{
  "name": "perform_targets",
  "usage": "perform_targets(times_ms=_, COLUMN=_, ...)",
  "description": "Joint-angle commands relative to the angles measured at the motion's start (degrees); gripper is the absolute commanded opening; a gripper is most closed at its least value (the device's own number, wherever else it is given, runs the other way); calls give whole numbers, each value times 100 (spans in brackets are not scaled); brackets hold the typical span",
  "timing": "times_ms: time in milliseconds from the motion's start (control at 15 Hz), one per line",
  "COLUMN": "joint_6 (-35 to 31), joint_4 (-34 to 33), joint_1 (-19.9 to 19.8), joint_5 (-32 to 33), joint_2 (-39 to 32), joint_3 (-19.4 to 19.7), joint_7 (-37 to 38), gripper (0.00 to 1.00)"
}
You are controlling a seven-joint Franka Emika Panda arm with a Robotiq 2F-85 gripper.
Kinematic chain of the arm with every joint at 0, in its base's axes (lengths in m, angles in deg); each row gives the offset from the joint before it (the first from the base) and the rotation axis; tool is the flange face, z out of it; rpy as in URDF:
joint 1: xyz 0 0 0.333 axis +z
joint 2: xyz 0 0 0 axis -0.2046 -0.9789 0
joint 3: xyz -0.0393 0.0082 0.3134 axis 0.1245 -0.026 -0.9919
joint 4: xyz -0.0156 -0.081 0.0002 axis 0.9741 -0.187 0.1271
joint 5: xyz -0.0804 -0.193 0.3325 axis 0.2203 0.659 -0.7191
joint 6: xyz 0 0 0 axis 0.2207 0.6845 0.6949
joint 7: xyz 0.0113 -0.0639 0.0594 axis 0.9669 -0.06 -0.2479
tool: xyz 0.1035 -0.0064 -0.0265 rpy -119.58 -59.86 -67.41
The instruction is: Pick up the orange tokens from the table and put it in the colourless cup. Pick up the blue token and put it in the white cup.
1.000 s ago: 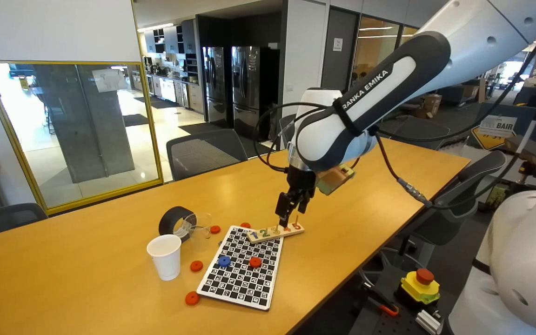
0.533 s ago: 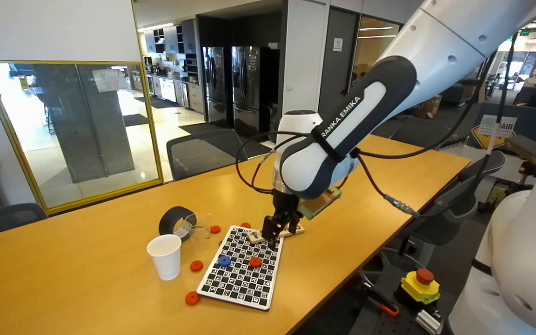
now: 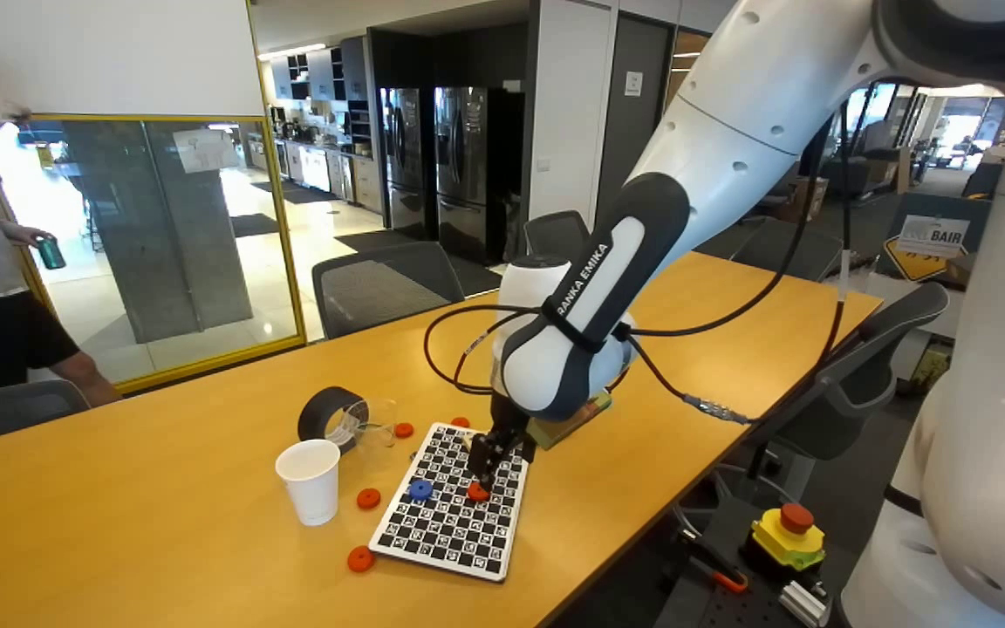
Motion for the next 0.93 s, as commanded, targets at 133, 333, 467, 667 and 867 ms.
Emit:
perform_targets(times_ms=133, joint_6=-9, joint_4=-953, joint_1=54, joint_5=85, joint_2=-1019, joint_3=107, joint_7=160, gripper=100)
perform_targets(times_ms=333, joint_6=-10, joint_4=-1288, joint_1=19, joint_5=-18, joint_2=-1396, joint_3=90, joint_7=90, gripper=100)
perform_targets(times_ms=467, joint_6=-26, joint_4=-1435, joint_1=-22, joint_5=-87, joint_2=-1582, joint_3=59, joint_7=49, gripper=100)
perform_targets(times_ms=667, joint_6=-47, joint_4=-1539, joint_1=-26, joint_5=-103, joint_2=-1749, joint_3=64, joint_7=56, gripper=100)
perform_targets(times_ms=867, joint_6=-61, joint_4=-1580, joint_1=-75, joint_5=-150, joint_2=-1838, joint_3=24, joint_7=14, gripper=100)
